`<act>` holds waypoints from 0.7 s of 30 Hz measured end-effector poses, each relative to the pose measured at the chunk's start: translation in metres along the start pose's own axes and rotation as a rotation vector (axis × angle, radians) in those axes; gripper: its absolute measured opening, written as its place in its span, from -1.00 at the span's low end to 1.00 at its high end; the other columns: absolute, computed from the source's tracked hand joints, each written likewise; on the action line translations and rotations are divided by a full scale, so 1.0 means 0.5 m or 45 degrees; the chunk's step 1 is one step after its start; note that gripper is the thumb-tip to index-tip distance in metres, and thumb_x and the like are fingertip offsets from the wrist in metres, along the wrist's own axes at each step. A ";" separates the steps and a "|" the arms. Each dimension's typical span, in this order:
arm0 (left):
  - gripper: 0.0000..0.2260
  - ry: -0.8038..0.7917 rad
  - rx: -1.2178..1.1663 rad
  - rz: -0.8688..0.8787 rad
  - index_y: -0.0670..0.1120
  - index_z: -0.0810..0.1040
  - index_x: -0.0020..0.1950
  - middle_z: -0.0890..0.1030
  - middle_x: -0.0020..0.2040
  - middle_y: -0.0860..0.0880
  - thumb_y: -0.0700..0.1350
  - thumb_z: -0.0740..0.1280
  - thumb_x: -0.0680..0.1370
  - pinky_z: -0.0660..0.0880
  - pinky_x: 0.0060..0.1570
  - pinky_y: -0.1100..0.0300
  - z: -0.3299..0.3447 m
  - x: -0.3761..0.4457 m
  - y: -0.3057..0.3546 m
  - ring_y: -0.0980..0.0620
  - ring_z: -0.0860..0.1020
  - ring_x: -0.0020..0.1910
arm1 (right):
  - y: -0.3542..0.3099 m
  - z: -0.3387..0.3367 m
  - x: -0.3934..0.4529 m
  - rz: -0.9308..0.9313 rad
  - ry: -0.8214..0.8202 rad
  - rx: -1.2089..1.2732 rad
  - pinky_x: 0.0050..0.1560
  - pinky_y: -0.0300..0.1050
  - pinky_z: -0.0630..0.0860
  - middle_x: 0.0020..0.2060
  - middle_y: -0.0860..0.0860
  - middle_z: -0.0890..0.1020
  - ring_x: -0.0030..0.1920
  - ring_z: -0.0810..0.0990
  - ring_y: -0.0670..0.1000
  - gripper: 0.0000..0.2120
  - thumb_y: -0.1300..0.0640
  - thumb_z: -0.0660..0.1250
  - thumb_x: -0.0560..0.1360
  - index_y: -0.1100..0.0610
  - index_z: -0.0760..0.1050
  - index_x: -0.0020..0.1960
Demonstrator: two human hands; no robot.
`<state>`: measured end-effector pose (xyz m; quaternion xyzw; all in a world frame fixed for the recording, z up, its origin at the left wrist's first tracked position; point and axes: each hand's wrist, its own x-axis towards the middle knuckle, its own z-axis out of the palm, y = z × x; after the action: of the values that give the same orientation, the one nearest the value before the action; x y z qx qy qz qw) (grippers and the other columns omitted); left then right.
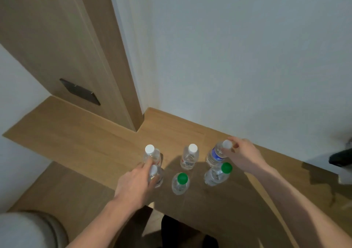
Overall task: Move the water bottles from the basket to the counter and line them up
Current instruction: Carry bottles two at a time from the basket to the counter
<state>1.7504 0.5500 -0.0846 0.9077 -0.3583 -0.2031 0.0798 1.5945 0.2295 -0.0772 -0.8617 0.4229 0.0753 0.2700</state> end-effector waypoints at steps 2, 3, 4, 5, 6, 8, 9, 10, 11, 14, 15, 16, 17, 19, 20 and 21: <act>-0.63 -0.006 0.034 -0.017 0.16 0.28 0.41 0.61 0.20 0.05 0.24 0.20 0.66 0.53 -0.10 0.04 -0.015 -0.014 0.007 -0.10 0.66 0.08 | -0.016 -0.005 -0.039 0.019 0.034 0.100 0.21 -0.04 0.53 0.38 -0.04 0.50 0.08 0.53 -0.08 -0.44 -0.28 0.36 0.58 -0.13 0.40 0.53; -0.60 0.004 0.047 -0.016 0.16 0.26 0.45 0.60 0.24 0.06 0.25 0.19 0.66 0.55 -0.09 0.04 -0.024 -0.024 0.011 -0.08 0.66 0.09 | -0.025 -0.007 -0.065 -0.002 0.064 0.159 0.13 -0.14 0.51 0.39 -0.06 0.47 0.05 0.52 -0.14 -0.46 -0.24 0.35 0.61 -0.14 0.38 0.54; -0.57 0.028 0.053 -0.005 0.17 0.24 0.49 0.59 0.28 0.08 0.25 0.18 0.66 0.57 -0.08 0.05 -0.037 -0.036 0.016 -0.05 0.66 0.10 | -0.031 -0.008 -0.094 -0.038 0.114 0.216 0.06 -0.22 0.46 0.38 -0.10 0.47 0.05 0.51 -0.18 -0.49 -0.19 0.35 0.62 -0.15 0.38 0.54; -0.55 0.070 0.039 0.019 0.19 0.22 0.51 0.55 0.32 0.11 0.25 0.19 0.66 0.57 -0.09 0.09 -0.050 -0.046 0.022 -0.01 0.65 0.10 | -0.034 -0.009 -0.122 -0.086 0.174 0.264 0.06 -0.25 0.43 0.36 -0.14 0.47 0.10 0.51 -0.20 -0.52 -0.16 0.35 0.63 -0.16 0.39 0.53; -0.55 0.126 -0.004 0.059 0.21 0.22 0.52 0.51 0.33 0.15 0.23 0.21 0.66 0.54 -0.14 0.15 -0.067 -0.057 0.032 0.04 0.63 0.07 | -0.032 -0.009 -0.150 -0.132 0.222 0.303 0.12 -0.23 0.40 0.34 -0.18 0.46 0.19 0.50 -0.18 -0.54 -0.12 0.36 0.64 -0.16 0.41 0.52; -0.57 0.205 -0.115 0.188 0.23 0.29 0.48 0.42 0.32 0.21 0.19 0.29 0.64 0.42 -0.24 0.31 -0.097 -0.076 0.055 0.14 0.55 -0.08 | -0.025 -0.008 -0.204 -0.148 0.243 0.368 0.26 -0.19 0.34 0.35 -0.25 0.41 0.33 0.45 -0.16 -0.55 -0.07 0.35 0.64 -0.17 0.41 0.52; -0.58 0.229 -0.157 0.264 0.23 0.33 0.46 0.39 0.33 0.24 0.17 0.32 0.62 0.39 -0.26 0.35 -0.110 -0.086 0.070 0.16 0.51 -0.15 | -0.017 -0.007 -0.228 -0.121 0.239 0.390 0.33 -0.18 0.32 0.39 -0.25 0.39 0.39 0.41 -0.15 -0.55 -0.08 0.34 0.65 -0.18 0.40 0.52; -0.59 0.250 -0.191 0.336 0.23 0.37 0.45 0.37 0.34 0.25 0.15 0.34 0.62 0.37 -0.24 0.38 -0.121 -0.094 0.086 0.19 0.49 -0.18 | -0.010 -0.007 -0.251 -0.092 0.237 0.404 0.39 -0.15 0.30 0.45 -0.25 0.37 0.45 0.37 -0.16 -0.53 -0.10 0.32 0.65 -0.19 0.37 0.54; -0.60 0.268 -0.220 0.405 0.23 0.39 0.44 0.36 0.36 0.25 0.14 0.35 0.61 0.39 -0.18 0.40 -0.128 -0.102 0.103 0.23 0.49 -0.13 | -0.001 -0.006 -0.272 -0.065 0.238 0.409 0.45 -0.12 0.29 0.50 -0.25 0.33 0.50 0.32 -0.16 -0.51 -0.15 0.29 0.65 -0.20 0.34 0.56; -0.59 0.241 -0.213 0.611 0.24 0.35 0.50 0.27 0.51 0.23 0.13 0.29 0.65 0.45 0.28 0.25 -0.121 -0.114 0.165 0.29 0.38 0.34 | 0.032 -0.010 -0.331 -0.007 0.241 0.407 0.60 0.09 0.26 0.61 -0.24 0.22 0.60 0.20 -0.13 -0.36 -0.36 0.11 0.56 -0.22 0.26 0.61; -0.57 0.212 -0.181 0.658 0.25 0.30 0.54 0.20 0.56 0.24 0.15 0.25 0.67 0.38 0.42 0.17 -0.112 -0.115 0.189 0.25 0.28 0.47 | 0.049 -0.012 -0.349 0.024 0.245 0.401 0.62 0.14 0.22 0.63 -0.25 0.17 0.62 0.15 -0.12 -0.31 -0.41 0.06 0.53 -0.24 0.21 0.62; -0.55 0.174 -0.136 0.691 0.25 0.25 0.57 0.11 0.60 0.24 0.18 0.20 0.67 0.29 0.52 0.11 -0.102 -0.116 0.214 0.22 0.17 0.56 | 0.067 -0.013 -0.367 0.062 0.244 0.397 0.64 0.15 0.17 0.64 -0.27 0.10 0.64 0.09 -0.12 -0.29 -0.42 0.03 0.51 -0.27 0.16 0.63; -0.51 0.133 -0.077 0.718 0.25 0.18 0.61 0.01 0.64 0.23 0.21 0.16 0.67 0.20 0.59 0.07 -0.092 -0.116 0.238 0.19 0.06 0.62 | 0.088 -0.014 -0.387 0.103 0.243 0.401 0.64 0.14 0.13 0.65 -0.29 0.05 0.65 0.05 -0.12 -0.31 -0.41 0.04 0.53 -0.28 0.12 0.64; -0.43 0.075 0.062 0.795 0.22 0.06 0.66 -0.14 0.68 0.17 0.27 0.09 0.67 0.06 0.65 0.01 -0.069 -0.119 0.289 0.11 -0.10 0.66 | 0.135 -0.017 -0.438 0.172 0.245 0.403 0.64 0.16 0.10 0.66 -0.29 -0.02 0.68 -0.02 -0.07 -0.36 -0.35 0.10 0.61 -0.30 0.08 0.65; -0.40 0.060 0.122 0.846 0.19 0.03 0.68 -0.17 0.69 0.14 0.28 0.06 0.66 0.02 0.66 -0.01 -0.055 -0.124 0.315 0.07 -0.15 0.67 | 0.161 -0.018 -0.470 0.207 0.230 0.392 0.65 0.17 0.07 0.66 -0.28 -0.06 0.69 -0.07 -0.05 -0.38 -0.33 0.10 0.64 -0.29 0.05 0.66; -0.37 0.050 0.168 0.896 0.16 0.02 0.69 -0.19 0.69 0.11 0.30 0.04 0.65 -0.01 0.66 -0.04 -0.042 -0.132 0.344 0.04 -0.17 0.68 | 0.187 -0.021 -0.504 0.239 0.211 0.378 0.65 0.17 0.03 0.67 -0.27 -0.10 0.69 -0.13 -0.05 -0.38 -0.31 0.09 0.66 -0.28 0.02 0.67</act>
<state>1.6097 0.4696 0.0049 0.7357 -0.6596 -0.1223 0.0929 1.3625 0.3510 -0.0158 -0.7724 0.5288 -0.0343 0.3501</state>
